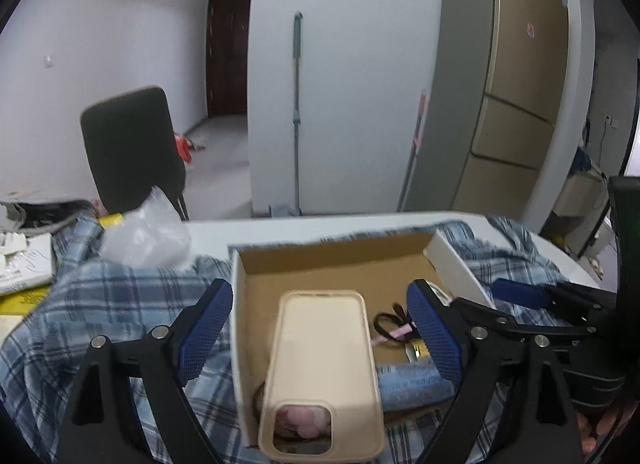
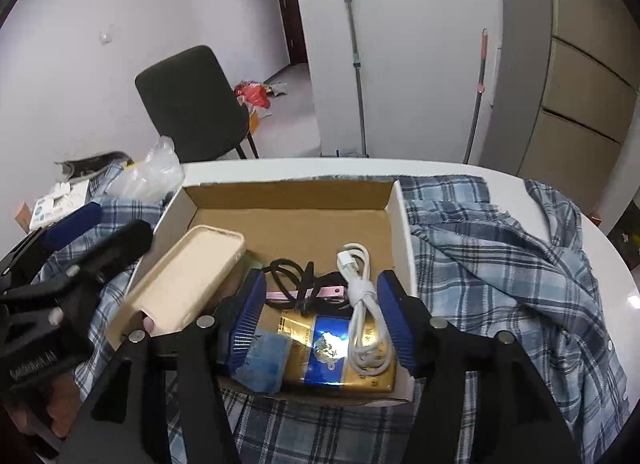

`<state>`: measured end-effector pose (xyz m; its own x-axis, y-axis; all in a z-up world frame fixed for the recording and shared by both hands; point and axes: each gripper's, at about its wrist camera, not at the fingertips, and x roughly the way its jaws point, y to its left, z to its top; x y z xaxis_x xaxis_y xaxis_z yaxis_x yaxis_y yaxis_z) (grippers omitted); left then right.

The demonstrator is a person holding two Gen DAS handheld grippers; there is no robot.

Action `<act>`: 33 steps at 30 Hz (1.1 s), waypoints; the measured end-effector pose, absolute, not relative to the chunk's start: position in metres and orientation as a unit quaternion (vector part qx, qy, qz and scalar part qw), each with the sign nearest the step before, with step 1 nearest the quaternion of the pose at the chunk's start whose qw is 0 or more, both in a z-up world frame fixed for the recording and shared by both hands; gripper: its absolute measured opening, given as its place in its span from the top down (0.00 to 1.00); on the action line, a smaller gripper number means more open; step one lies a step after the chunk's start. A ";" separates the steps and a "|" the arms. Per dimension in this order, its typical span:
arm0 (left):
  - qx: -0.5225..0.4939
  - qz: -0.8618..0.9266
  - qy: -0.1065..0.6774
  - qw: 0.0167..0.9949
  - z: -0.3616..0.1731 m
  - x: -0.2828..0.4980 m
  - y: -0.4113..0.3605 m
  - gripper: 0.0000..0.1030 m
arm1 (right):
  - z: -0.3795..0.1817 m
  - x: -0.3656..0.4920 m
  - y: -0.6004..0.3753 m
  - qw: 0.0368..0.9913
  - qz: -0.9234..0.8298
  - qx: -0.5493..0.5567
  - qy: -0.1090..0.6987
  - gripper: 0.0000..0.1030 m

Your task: Organize soft objects

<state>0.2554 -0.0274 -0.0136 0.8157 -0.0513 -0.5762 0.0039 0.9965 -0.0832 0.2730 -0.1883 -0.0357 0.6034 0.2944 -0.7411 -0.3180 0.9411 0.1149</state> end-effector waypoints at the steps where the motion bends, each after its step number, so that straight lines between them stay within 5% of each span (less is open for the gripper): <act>1: -0.040 -0.014 0.301 0.953 -0.010 0.254 -0.026 0.12 | -0.033 0.273 -0.190 0.896 0.170 -0.011 0.409 0.45; 19: -0.023 -0.001 0.115 0.993 0.097 0.126 -0.015 0.12 | 0.060 0.196 -0.203 0.938 0.176 -0.040 0.295 0.44; 31: -0.006 0.013 0.055 0.998 0.082 0.030 -0.002 0.11 | 0.094 0.101 -0.216 0.961 0.198 -0.007 0.191 0.00; 33: -0.008 0.006 0.047 0.999 0.075 0.022 0.000 0.00 | 0.090 0.089 -0.218 0.966 0.192 -0.002 0.172 0.00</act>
<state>0.0224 0.0004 0.0753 0.9956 0.0106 -0.0930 -0.0121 0.9998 -0.0155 0.0892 -0.2176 0.0896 0.8672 0.3696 -0.3337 -0.3711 0.9265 0.0619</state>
